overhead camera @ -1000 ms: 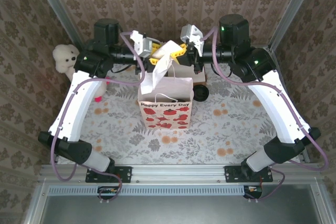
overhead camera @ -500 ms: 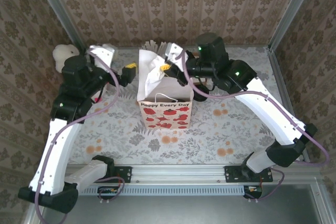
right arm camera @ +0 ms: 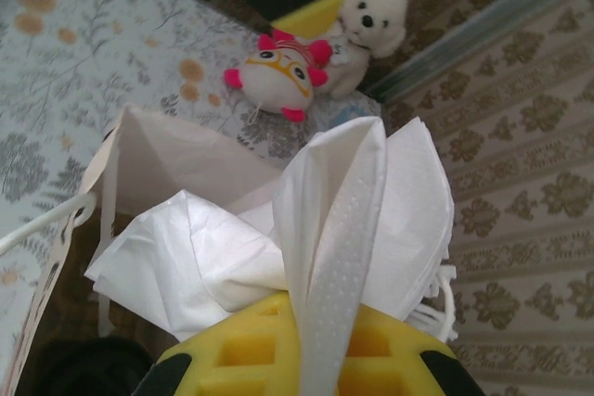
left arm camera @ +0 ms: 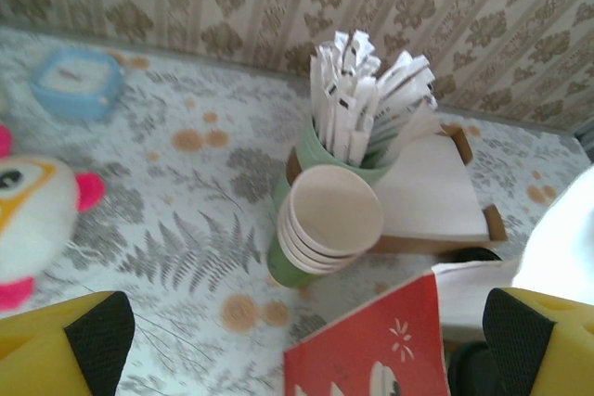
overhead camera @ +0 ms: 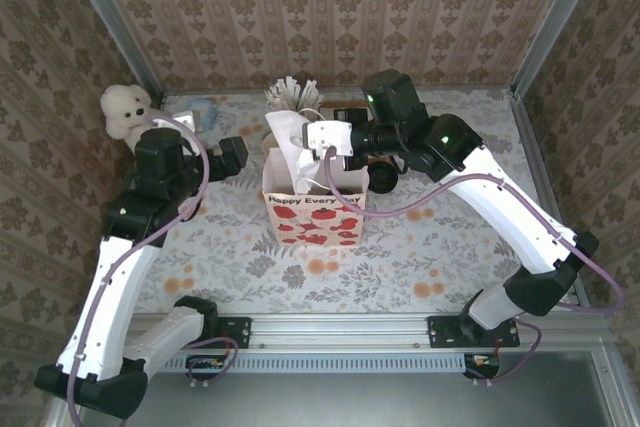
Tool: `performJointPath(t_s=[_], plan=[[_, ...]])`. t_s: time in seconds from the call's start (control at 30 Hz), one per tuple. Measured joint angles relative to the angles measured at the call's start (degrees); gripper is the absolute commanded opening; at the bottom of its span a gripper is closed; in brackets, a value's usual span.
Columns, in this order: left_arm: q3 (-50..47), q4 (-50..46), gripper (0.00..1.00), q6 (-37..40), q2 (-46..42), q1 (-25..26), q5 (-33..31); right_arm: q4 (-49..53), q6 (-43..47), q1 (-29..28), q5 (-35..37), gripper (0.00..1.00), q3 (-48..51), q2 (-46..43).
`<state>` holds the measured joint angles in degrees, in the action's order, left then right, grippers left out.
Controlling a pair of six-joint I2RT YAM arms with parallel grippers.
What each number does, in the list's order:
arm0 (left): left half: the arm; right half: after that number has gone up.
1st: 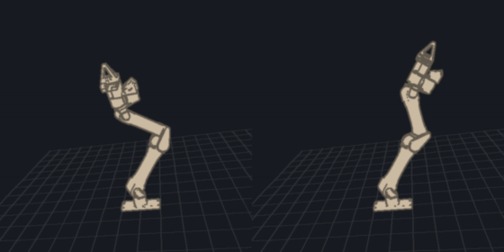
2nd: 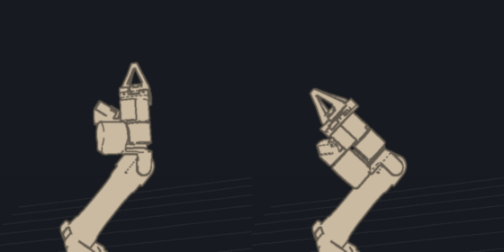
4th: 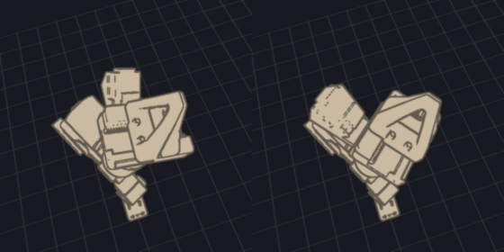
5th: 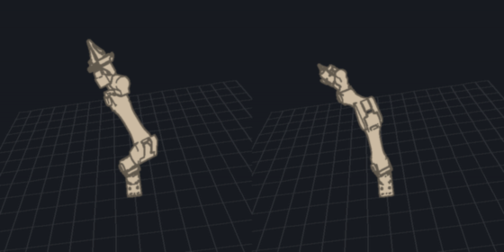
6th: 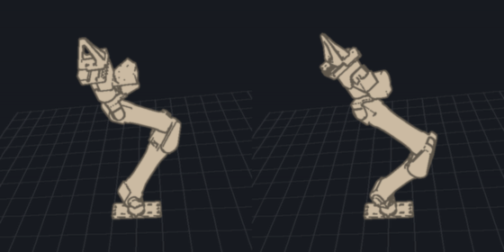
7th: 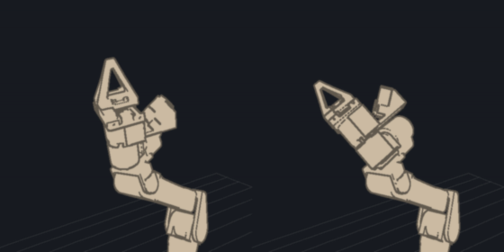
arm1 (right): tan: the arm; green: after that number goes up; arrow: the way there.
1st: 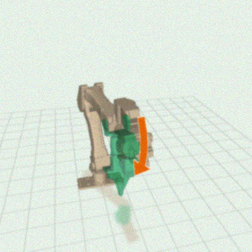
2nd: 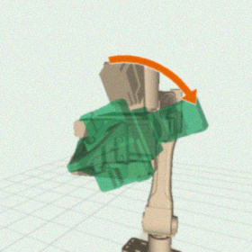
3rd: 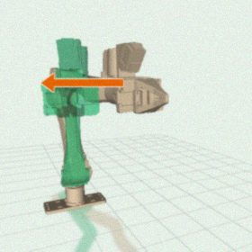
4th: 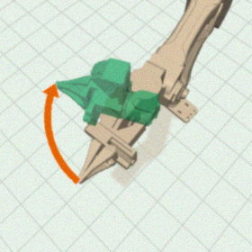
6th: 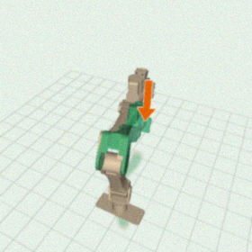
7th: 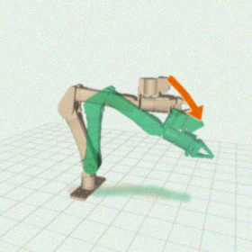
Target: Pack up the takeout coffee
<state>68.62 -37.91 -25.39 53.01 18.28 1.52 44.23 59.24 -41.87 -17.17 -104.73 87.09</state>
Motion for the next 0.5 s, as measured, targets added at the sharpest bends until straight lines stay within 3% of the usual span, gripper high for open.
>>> performJointPath(t_s=[0.17,0.5], plan=[[-0.5,-0.1,1.0,-4.7,1.4,0.0,1.6,5.9,8.0,0.0,-3.5,0.03,-2.4,2.6],[-2.6,-0.9,1.0,-7.6,1.5,0.0,2.3,25.4,12.1,-0.1,-6.0,0.03,-18.6,16.0]])
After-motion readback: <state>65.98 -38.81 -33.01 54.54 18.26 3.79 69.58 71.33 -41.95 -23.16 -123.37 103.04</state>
